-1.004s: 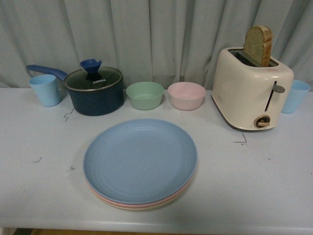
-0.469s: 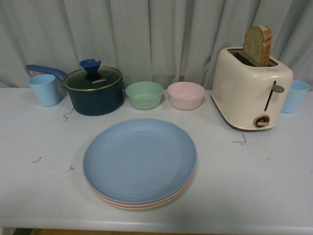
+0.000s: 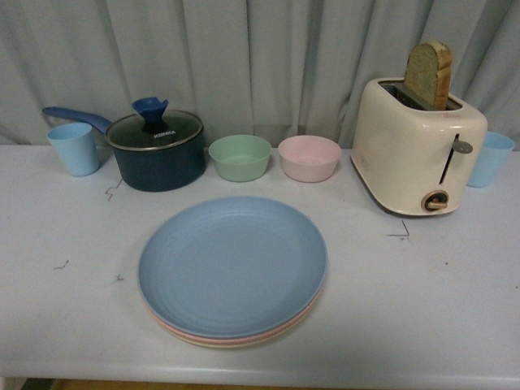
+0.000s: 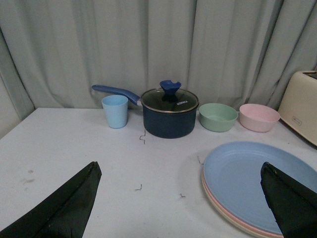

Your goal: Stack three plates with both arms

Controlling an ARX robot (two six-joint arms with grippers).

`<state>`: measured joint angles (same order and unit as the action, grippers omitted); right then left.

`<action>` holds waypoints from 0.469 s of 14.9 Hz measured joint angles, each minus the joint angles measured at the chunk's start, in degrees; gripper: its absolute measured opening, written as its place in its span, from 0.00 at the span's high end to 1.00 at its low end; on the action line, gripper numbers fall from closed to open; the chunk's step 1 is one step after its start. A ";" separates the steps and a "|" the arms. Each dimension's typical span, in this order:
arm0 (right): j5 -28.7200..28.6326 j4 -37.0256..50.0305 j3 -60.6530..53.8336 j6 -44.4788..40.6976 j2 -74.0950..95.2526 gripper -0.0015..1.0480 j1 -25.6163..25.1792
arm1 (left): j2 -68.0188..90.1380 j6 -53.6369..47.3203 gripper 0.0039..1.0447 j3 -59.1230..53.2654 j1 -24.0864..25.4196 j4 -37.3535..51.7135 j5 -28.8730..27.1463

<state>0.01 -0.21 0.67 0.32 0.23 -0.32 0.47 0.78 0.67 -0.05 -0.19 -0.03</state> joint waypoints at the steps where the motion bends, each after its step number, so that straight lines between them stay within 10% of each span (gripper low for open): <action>1: 0.00 0.00 0.00 0.00 0.00 0.13 0.00 | 0.00 0.02 0.06 0.00 0.00 0.00 0.00; 7: 0.00 0.00 0.00 0.00 0.00 0.06 0.00 | 0.00 0.02 0.06 0.00 0.00 0.00 0.00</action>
<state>0.01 -0.21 0.67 0.32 0.23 -0.32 0.47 0.80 0.67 -0.05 -0.19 -0.03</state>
